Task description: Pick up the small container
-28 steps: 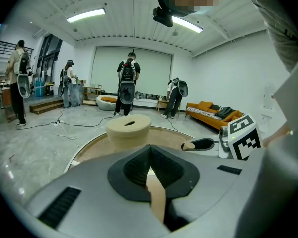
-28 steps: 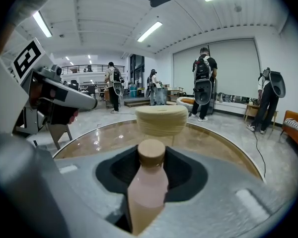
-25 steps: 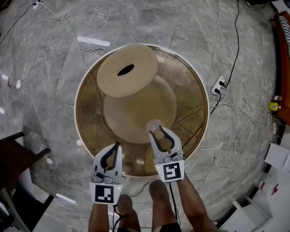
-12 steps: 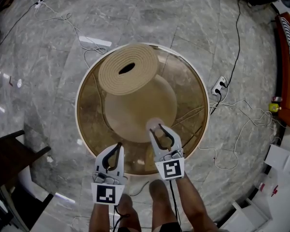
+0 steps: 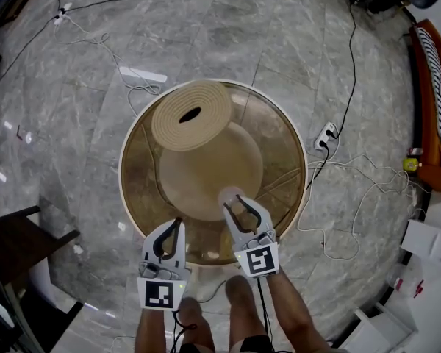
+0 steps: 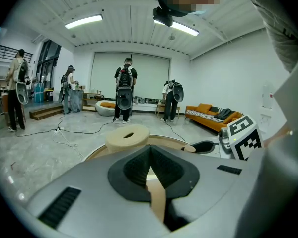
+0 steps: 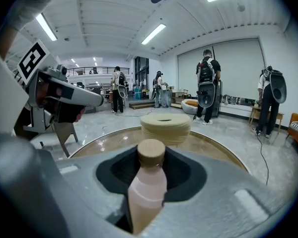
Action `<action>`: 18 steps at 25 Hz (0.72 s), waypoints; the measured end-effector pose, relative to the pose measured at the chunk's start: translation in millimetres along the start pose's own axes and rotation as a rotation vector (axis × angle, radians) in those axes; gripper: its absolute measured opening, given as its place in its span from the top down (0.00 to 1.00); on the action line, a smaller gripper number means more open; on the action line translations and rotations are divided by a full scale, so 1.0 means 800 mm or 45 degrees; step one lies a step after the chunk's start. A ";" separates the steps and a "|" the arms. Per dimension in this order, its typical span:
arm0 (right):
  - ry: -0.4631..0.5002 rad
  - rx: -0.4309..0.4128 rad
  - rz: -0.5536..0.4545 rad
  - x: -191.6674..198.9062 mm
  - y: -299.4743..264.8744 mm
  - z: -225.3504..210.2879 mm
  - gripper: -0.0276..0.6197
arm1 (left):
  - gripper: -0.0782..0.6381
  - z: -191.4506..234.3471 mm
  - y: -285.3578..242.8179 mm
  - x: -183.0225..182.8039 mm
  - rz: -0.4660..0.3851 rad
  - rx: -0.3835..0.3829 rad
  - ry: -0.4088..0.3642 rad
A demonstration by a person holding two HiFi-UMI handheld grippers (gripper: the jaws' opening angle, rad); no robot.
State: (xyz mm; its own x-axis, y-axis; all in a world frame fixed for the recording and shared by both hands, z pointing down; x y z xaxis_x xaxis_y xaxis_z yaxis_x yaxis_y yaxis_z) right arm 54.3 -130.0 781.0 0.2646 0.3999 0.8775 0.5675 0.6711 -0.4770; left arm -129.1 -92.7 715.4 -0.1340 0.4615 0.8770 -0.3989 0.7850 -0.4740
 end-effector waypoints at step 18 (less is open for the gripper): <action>0.018 0.023 -0.124 -0.197 0.131 0.025 0.75 | 0.87 -0.020 0.112 -0.184 -0.152 0.005 -0.101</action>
State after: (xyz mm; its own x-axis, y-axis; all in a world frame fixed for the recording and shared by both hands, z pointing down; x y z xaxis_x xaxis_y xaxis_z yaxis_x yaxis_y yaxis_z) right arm 56.2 -109.9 591.8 0.2196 0.3233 0.9205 0.5770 0.7178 -0.3897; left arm -130.5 -83.7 542.3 -0.1561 0.3306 0.9308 -0.4198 0.8308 -0.3655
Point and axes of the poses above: the fingertips, and each gripper's own axes: y backward along the fingers, z to its left, x out of its underside, the point moved 8 cm from there along y, backward along the fingers, and after that the axes turned 3 degrees about -y, right-handed, at the moved point
